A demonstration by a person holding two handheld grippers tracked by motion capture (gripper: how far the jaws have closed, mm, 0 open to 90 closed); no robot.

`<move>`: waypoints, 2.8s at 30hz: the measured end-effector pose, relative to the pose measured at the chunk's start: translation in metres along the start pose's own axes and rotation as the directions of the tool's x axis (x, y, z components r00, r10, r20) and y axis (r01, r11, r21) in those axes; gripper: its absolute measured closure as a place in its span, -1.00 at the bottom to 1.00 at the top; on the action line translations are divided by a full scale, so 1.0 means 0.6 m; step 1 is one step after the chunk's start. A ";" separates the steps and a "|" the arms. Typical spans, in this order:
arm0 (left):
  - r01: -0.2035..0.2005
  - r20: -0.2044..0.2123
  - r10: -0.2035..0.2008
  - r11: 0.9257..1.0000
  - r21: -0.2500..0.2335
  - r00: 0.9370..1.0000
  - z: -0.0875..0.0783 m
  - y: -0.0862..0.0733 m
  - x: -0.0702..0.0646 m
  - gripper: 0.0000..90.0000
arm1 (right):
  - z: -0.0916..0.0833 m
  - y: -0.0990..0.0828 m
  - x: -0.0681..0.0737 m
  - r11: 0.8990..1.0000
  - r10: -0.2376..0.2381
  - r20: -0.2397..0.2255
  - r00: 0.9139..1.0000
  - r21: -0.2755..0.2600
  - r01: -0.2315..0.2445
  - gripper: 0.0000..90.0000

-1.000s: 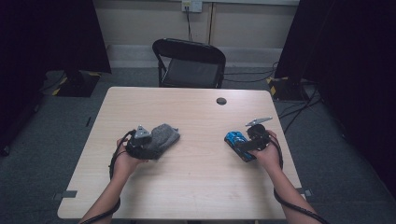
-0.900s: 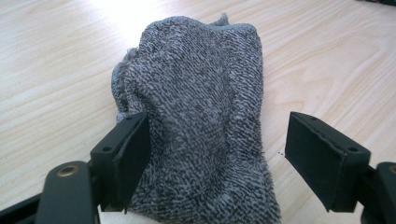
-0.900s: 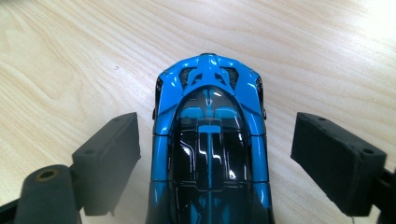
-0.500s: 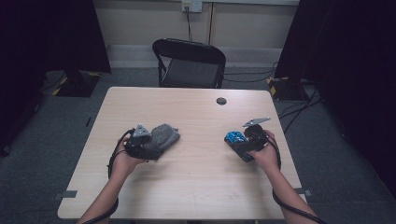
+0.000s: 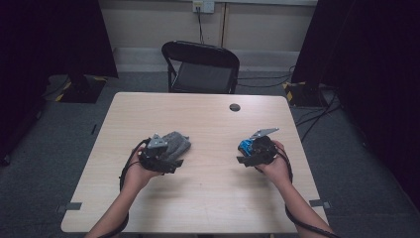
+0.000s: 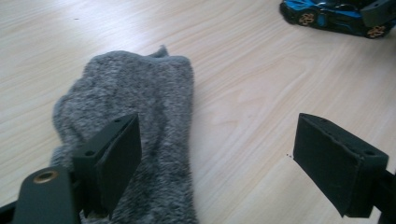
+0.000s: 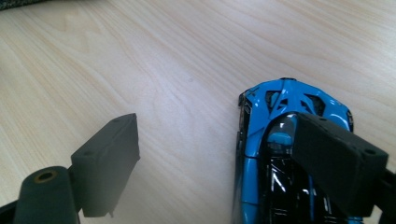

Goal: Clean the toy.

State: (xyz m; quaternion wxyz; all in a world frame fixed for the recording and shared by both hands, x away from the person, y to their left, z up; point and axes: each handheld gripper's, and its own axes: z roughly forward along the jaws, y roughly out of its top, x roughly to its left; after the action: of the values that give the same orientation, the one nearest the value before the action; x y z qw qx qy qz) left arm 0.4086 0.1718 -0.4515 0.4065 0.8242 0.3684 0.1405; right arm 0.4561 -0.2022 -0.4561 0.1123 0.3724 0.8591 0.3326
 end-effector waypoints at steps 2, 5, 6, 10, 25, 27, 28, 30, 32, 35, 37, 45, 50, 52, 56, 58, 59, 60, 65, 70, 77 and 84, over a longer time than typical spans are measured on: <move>0.001 0.012 -0.001 1.000 -0.001 1.000 0.003 0.001 -0.006 -0.66 | 0.001 0.001 0.004 1.000 -0.005 -0.007 1.000 -0.002 0.005 -0.68; 0.000 0.025 0.000 1.000 -0.008 1.000 0.007 0.001 -0.012 -0.66 | 0.002 0.002 0.010 1.000 -0.014 -0.017 1.000 -0.003 0.014 -0.68; -0.001 0.030 0.001 1.000 -0.010 1.000 0.008 0.001 -0.014 -0.66 | 0.003 0.002 0.012 1.000 -0.021 -0.020 1.000 -0.005 0.021 -0.68; -0.006 0.044 0.006 1.000 -0.006 0.999 0.011 0.003 -0.021 -0.66 | 0.006 0.004 0.021 0.999 -0.041 -0.027 0.999 0.001 0.041 -0.68; -0.041 0.092 0.042 0.999 -0.010 0.995 0.027 0.007 -0.053 -0.66 | 0.012 0.006 0.054 0.996 -0.094 -0.080 0.992 -0.007 0.094 -0.68; -0.049 0.100 0.050 0.999 -0.010 0.994 0.030 0.007 -0.057 -0.66 | 0.013 0.006 0.059 0.995 -0.101 -0.092 0.991 -0.008 0.101 -0.68; -0.054 0.101 0.055 0.998 -0.011 0.993 0.031 0.006 -0.060 -0.66 | 0.014 0.006 0.061 0.995 -0.102 -0.098 0.990 -0.007 0.101 -0.68; -0.054 0.111 0.055 0.998 -0.009 0.992 0.032 0.005 -0.064 -0.66 | 0.016 0.005 0.065 0.995 -0.104 -0.104 0.989 -0.006 0.104 -0.68; -0.061 0.113 0.061 0.998 -0.009 0.992 0.033 0.005 -0.068 -0.66 | 0.017 0.004 0.067 0.994 -0.107 -0.106 0.989 -0.004 0.107 -0.68; -0.067 0.119 0.068 0.998 -0.008 0.991 0.035 0.002 -0.073 -0.66 | 0.020 0.001 0.071 0.994 -0.111 -0.113 0.987 0.000 0.111 -0.68; -0.067 0.121 0.067 0.998 -0.006 0.990 0.036 0.000 -0.076 -0.66 | 0.021 -0.001 0.074 0.993 -0.113 -0.120 0.986 0.002 0.114 -0.68; -0.090 0.146 0.088 0.996 0.006 0.985 0.040 -0.008 -0.092 -0.66 | 0.024 -0.006 0.086 0.992 -0.128 -0.136 0.982 0.002 0.129 -0.68; -0.109 0.145 0.106 0.994 0.011 0.984 0.041 -0.013 -0.100 -0.65 | 0.025 -0.010 0.092 0.991 -0.129 -0.147 0.981 0.005 0.131 -0.68; -0.114 0.146 0.110 0.993 0.021 0.983 0.040 -0.017 -0.101 -0.65 | 0.026 -0.013 0.095 0.991 -0.130 -0.154 0.979 0.007 0.133 -0.68; -0.106 0.162 0.100 0.994 0.033 0.982 0.041 -0.026 -0.107 -0.65 | 0.030 -0.019 0.103 0.990 -0.136 -0.166 0.977 0.013 0.140 -0.68; -0.108 0.172 0.100 0.994 0.036 0.980 0.040 -0.029 -0.112 -0.65 | 0.032 -0.021 0.107 0.990 -0.139 -0.176 0.974 0.013 0.144 -0.69; -0.111 0.175 0.103 0.993 0.033 0.979 0.040 -0.030 -0.115 -0.65 | 0.033 -0.022 0.109 0.990 -0.138 -0.179 0.974 0.013 0.143 -0.69; -0.109 0.184 0.102 0.994 0.029 0.978 0.040 -0.032 -0.118 -0.65 | 0.034 -0.024 0.111 0.989 -0.143 -0.177 0.974 0.013 0.148 -0.69; -0.130 0.190 0.121 0.991 0.033 0.974 0.040 -0.039 -0.128 -0.65 | 0.038 -0.032 0.120 0.988 -0.148 -0.187 0.971 0.020 0.154 -0.69; -0.141 0.196 0.132 0.989 0.034 0.972 0.044 -0.047 -0.133 -0.65 | 0.042 -0.041 0.130 0.986 -0.156 -0.199 0.967 0.022 0.164 -0.69; -0.154 0.204 0.145 0.988 0.030 0.968 0.047 -0.053 -0.140 -0.65 | 0.047 -0.048 0.137 0.984 -0.172 -0.201 0.964 0.014 0.178 -0.70; -0.194 0.212 0.182 0.980 0.036 0.960 0.054 -0.064 -0.144 -0.65 | 0.048 -0.056 0.143 0.979 -0.202 -0.181 0.963 -0.010 0.203 -0.71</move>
State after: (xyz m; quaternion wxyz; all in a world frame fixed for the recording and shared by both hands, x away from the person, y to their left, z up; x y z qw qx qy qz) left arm 0.3474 0.1061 -0.4956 0.4039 0.8768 0.2479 0.0814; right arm 0.3900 -0.1437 -0.4948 0.0654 0.2512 0.9008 0.3480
